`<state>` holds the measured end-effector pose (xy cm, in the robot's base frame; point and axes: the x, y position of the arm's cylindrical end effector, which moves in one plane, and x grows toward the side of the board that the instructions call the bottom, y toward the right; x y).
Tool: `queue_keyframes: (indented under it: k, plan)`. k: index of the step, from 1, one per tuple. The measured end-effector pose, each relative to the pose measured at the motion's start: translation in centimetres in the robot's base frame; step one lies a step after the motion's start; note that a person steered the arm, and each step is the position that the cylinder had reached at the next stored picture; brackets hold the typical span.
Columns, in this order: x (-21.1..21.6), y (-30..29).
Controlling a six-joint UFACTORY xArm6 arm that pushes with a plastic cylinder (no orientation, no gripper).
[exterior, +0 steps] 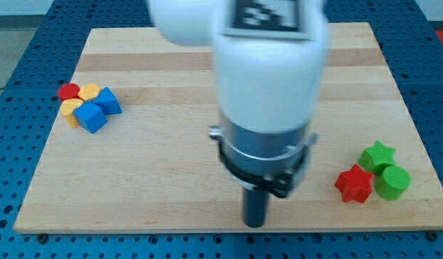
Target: Push the hexagon into the red star
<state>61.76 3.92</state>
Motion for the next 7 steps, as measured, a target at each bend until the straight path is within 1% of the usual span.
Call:
queue_keyframes:
  k: [1,2,3,5,6,7]
  plan:
    - [0.1,9.2]
    - [0.1,9.2]
    - [0.1,12.6]
    - [0.0,26.3]
    - [-1.8,26.1]
    - [-2.3,23.4]
